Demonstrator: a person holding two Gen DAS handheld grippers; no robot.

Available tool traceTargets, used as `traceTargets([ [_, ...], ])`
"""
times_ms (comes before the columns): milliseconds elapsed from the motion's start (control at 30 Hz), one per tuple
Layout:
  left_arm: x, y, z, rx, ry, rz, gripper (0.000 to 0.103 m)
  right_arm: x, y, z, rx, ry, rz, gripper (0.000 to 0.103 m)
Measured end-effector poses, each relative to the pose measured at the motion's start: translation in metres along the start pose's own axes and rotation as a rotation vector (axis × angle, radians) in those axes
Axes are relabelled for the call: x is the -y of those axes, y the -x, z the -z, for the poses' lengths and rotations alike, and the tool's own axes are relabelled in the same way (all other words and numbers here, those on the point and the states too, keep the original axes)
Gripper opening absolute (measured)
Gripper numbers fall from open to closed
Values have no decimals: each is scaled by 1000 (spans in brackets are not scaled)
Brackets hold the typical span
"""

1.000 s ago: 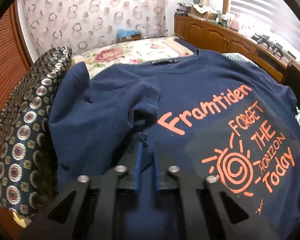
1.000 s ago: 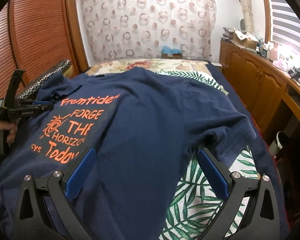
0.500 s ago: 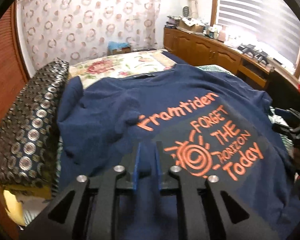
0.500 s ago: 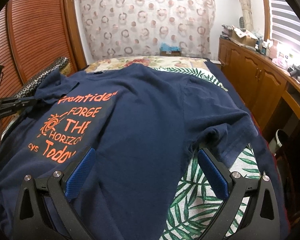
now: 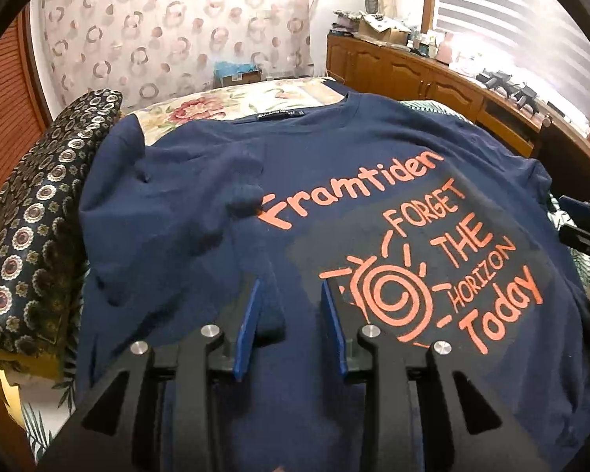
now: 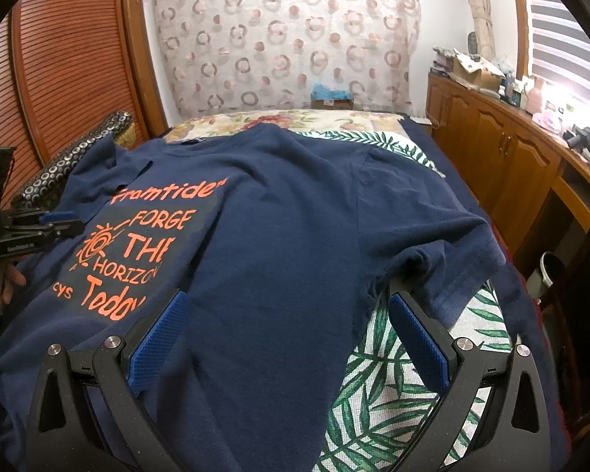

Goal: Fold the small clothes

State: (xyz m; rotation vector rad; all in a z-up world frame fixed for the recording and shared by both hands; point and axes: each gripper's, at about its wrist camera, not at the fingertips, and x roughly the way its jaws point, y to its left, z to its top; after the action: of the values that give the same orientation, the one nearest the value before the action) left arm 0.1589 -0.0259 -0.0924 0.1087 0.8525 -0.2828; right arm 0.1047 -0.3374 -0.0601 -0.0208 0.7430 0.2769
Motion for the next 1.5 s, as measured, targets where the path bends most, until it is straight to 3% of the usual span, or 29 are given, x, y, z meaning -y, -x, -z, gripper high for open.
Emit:
traceTargets([
  [333, 4, -5, -1, -11, -24, -12, 34, 12, 6, -3, 12, -5, 22, 103],
  [533, 5, -4, 0, -10, -31, -20, 35, 59, 15, -7, 15, -51, 97, 103],
  [800, 7, -4, -1, -11, -28, -29, 37, 117, 16, -19, -9, -99, 176, 87],
  [1133, 4, -4, -2, -12, -24, -23, 38, 143, -19, -27, -113, -152, 116, 75],
  [1233, 4, -6, -1, -13, -25, -20, 39, 149, -29, -28, -144, -166, 85, 68],
  [1333, 5, -6, -2, -13, -23, -18, 39, 152, -35, -30, -159, -185, 57, 54],
  [1433, 5, -6, -2, -13, -24, -19, 40, 149, -33, -30, -150, -172, 61, 36],
  [1500, 6, -6, -2, -12, -25, -26, 41, 143, -30, -32, -137, -133, 105, 15],
])
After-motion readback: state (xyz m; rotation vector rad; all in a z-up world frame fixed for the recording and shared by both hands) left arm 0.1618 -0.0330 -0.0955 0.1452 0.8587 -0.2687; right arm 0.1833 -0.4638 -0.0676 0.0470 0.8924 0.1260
